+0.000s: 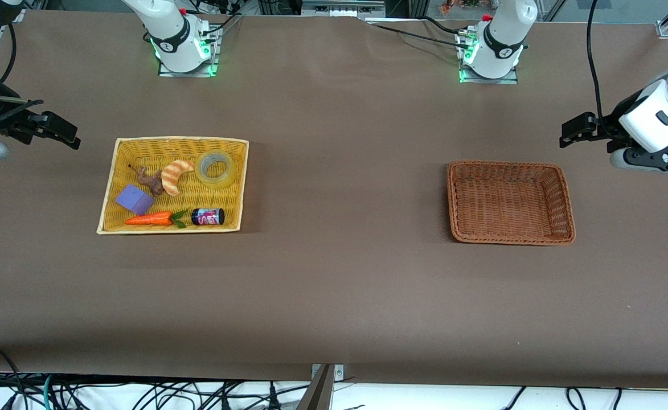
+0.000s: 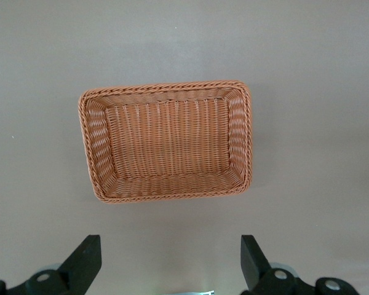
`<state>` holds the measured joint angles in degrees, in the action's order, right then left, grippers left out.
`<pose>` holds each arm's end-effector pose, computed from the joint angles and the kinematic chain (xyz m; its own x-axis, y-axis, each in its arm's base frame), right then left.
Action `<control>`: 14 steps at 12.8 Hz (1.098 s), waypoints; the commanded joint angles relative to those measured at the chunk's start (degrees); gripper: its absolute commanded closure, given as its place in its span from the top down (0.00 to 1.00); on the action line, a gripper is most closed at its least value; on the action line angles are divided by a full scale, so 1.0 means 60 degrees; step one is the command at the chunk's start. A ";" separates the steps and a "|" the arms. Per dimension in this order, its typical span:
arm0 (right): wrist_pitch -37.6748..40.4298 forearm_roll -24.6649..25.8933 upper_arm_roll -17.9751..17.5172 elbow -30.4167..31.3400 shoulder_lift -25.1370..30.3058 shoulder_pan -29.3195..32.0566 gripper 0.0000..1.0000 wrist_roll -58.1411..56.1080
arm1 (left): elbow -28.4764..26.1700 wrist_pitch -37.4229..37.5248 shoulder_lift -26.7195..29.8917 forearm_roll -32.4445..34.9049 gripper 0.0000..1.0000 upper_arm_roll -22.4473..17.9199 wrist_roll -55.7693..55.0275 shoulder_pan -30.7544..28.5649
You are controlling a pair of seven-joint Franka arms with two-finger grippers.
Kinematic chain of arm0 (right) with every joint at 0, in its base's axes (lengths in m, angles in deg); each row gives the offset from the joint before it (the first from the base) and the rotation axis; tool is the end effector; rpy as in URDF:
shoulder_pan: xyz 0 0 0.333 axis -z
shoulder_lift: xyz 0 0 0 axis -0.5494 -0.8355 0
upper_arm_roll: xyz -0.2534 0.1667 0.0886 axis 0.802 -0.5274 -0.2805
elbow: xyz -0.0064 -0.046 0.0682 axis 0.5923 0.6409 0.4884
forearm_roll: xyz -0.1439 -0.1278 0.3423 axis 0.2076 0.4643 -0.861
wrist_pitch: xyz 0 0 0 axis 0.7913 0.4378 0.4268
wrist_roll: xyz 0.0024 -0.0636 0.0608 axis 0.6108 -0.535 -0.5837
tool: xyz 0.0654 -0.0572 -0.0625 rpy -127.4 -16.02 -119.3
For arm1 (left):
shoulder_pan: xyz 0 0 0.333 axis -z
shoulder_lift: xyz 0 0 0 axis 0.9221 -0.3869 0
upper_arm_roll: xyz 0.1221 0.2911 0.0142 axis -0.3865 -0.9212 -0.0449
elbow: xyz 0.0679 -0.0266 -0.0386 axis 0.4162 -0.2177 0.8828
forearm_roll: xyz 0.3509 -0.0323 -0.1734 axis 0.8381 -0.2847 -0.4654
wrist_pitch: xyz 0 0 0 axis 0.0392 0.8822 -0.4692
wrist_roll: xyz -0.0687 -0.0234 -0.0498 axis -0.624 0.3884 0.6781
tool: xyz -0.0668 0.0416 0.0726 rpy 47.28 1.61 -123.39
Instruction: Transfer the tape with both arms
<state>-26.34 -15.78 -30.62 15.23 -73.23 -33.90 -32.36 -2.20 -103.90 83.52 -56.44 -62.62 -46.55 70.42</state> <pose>0.5551 0.0044 0.5868 0.9953 -0.0938 -0.0229 -0.0934 -0.9954 0.0192 0.5633 -0.0313 0.5812 0.9869 -0.0769 -0.1419 -0.0706 -0.9963 0.0485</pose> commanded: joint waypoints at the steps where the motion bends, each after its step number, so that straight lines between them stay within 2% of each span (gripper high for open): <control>1: -0.0148 -0.0217 -0.0097 0.0068 0.0068 0.0182 1.00 -0.0029 | -0.0124 -0.0113 0.0168 0.0124 1.00 0.0015 0.0029 -0.0003; 14: -0.0002 -0.0306 -0.0155 0.0023 0.0111 0.0153 1.00 -0.0131 | -0.0109 -0.0143 0.0153 0.0110 1.00 0.0015 0.0029 -0.0003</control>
<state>-26.76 -16.81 -30.85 15.23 -73.29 -33.83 -32.36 -2.20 -104.04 83.52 -56.44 -62.62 -46.55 70.42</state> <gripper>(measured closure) 0.000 0.000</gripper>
